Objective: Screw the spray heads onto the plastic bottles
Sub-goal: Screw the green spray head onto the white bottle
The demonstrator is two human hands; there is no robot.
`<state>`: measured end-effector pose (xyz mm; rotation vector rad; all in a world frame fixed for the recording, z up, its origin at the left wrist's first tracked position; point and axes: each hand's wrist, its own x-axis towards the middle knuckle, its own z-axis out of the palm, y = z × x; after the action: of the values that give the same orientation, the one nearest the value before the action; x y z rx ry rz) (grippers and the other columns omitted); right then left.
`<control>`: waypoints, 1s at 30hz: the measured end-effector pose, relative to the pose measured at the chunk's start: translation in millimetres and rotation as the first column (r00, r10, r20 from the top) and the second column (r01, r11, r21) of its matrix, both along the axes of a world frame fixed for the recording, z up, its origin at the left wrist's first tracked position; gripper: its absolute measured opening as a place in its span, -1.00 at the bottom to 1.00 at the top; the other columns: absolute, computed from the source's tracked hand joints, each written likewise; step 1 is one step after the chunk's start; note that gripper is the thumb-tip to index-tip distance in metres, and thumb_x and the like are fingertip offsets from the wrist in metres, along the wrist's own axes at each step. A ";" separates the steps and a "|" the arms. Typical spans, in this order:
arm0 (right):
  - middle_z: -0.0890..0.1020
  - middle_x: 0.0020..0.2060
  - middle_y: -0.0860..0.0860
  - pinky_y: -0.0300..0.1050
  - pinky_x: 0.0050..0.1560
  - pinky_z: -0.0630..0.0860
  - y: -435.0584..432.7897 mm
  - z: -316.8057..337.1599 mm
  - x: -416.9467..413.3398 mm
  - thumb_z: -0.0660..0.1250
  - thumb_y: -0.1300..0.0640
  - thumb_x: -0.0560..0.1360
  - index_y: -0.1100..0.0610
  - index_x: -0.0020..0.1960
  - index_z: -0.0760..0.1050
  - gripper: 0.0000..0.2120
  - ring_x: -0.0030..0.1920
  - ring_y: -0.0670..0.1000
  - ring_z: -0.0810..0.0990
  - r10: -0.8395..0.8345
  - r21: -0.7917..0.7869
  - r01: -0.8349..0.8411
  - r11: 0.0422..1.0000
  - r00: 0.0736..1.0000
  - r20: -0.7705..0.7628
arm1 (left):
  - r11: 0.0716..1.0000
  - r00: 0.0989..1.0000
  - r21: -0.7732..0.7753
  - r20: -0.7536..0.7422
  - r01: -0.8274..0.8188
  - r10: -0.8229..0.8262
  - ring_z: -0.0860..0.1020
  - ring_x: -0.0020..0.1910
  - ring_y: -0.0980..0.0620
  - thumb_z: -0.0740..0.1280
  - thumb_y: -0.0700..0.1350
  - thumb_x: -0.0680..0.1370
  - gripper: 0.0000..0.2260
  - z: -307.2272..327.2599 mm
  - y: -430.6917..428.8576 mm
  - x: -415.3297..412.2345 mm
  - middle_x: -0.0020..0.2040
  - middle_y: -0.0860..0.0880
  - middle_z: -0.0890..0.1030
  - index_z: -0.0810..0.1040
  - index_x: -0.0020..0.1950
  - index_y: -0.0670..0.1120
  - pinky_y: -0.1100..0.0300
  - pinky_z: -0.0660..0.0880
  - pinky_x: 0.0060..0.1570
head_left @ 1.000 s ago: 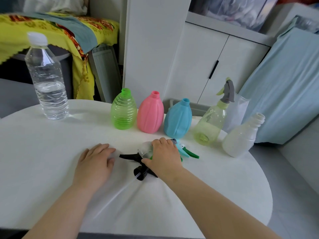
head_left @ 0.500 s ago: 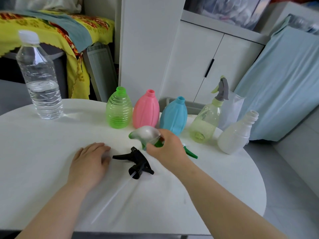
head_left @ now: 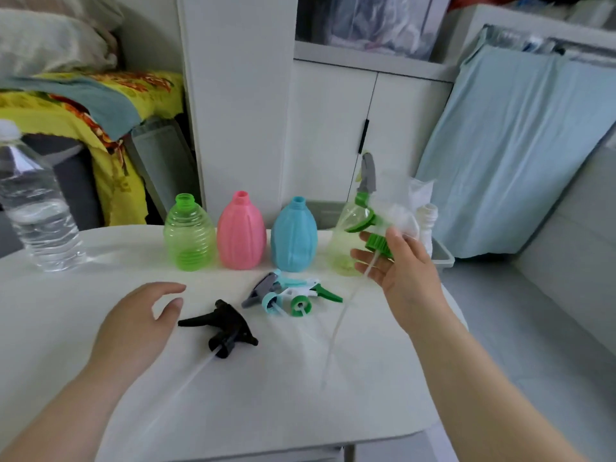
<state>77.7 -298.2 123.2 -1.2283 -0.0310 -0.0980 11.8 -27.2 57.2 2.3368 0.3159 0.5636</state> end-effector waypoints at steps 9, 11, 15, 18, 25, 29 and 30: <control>0.70 -0.37 -0.01 -0.17 -0.25 0.62 -82.3 -44.4 9.5 0.13 0.18 0.54 0.18 -0.11 0.49 -0.83 -0.32 -0.02 0.66 -0.126 0.297 0.122 0.947 0.992 -0.007 | 0.940 0.940 0.026 0.001 0.340 -0.340 0.44 -0.05 0.18 0.27 -0.17 0.47 -0.82 34.4 -102.5 58.7 -0.06 0.16 0.51 0.54 0.04 -0.01 0.40 0.28 -0.10; 0.70 -0.38 -0.01 -0.18 -0.27 0.62 -99.7 -56.9 12.6 0.13 0.17 0.54 0.18 -0.10 0.48 -0.83 -0.32 -0.02 0.67 -0.157 0.341 0.160 0.926 0.987 -0.035 | 0.910 0.911 0.041 -0.022 0.413 -0.413 0.43 -0.01 0.18 0.27 -0.15 0.48 -0.79 32.2 -131.3 77.0 -0.01 0.15 0.48 0.52 0.10 -0.03 0.33 0.28 0.02; 0.70 -0.37 -0.01 -0.19 -0.27 0.62 -129.1 -67.0 22.2 0.12 0.14 0.54 0.19 -0.07 0.47 -0.81 -0.31 -0.02 0.67 -0.173 0.423 0.188 0.887 0.982 -0.074 | 0.859 0.860 0.028 -0.007 0.510 -0.510 0.40 0.05 0.18 0.29 -0.13 0.46 -0.68 28.6 -191.1 112.7 0.12 0.05 0.51 0.43 0.21 -0.05 0.35 0.24 0.06; 0.71 -0.33 0.01 -0.20 -0.23 0.61 -145.0 -72.2 26.9 0.12 0.21 0.53 0.22 -0.07 0.47 -0.83 -0.27 -0.03 0.67 -0.194 0.442 0.204 0.874 0.979 -0.068 | 0.845 0.847 -0.059 0.026 0.531 -0.531 0.41 0.12 0.12 0.29 -0.11 0.46 -0.59 29.7 -233.6 138.2 0.26 -0.02 0.45 0.32 0.29 -0.05 0.32 0.24 0.09; 0.70 -0.36 0.00 -0.25 -0.23 0.60 -171.1 -83.9 23.8 0.15 0.25 0.50 0.20 -0.12 0.49 -0.86 -0.28 -0.06 0.67 -0.260 0.435 0.278 0.856 0.960 -0.102 | 0.868 0.882 -0.163 0.023 0.469 -0.472 0.31 0.33 -0.10 0.37 0.00 0.39 -0.37 30.5 -290.1 180.5 0.37 -0.13 0.29 0.16 0.37 -0.10 0.07 0.28 0.27; 0.70 -0.35 -0.03 -0.24 -0.21 0.61 -181.2 -82.9 21.0 0.24 0.18 0.40 0.13 -0.16 0.49 -0.93 -0.26 -0.07 0.67 -0.290 0.453 0.292 0.842 0.954 -0.076 | 0.841 0.846 -0.226 -0.102 0.492 -0.523 0.35 0.28 -0.09 0.42 0.02 0.35 -0.30 24.6 -298.5 193.8 0.33 -0.09 0.34 0.14 0.35 -0.09 0.10 0.33 0.13; 0.70 -0.34 -0.03 -0.24 -0.21 0.61 -182.1 -83.1 21.2 0.26 0.15 0.36 0.12 -0.15 0.48 -0.91 -0.26 -0.07 0.67 -0.291 0.463 0.291 0.837 0.954 -0.072 | 0.842 0.848 -0.246 -0.115 0.480 -0.517 0.37 0.26 -0.09 0.42 0.02 0.35 -0.32 23.4 -298.5 195.5 0.31 -0.08 0.36 0.15 0.34 -0.10 0.13 0.33 0.06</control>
<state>98.9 -480.3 40.1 -0.7358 0.1730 -0.3538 207.3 -325.7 80.7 2.1440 -0.1592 0.0574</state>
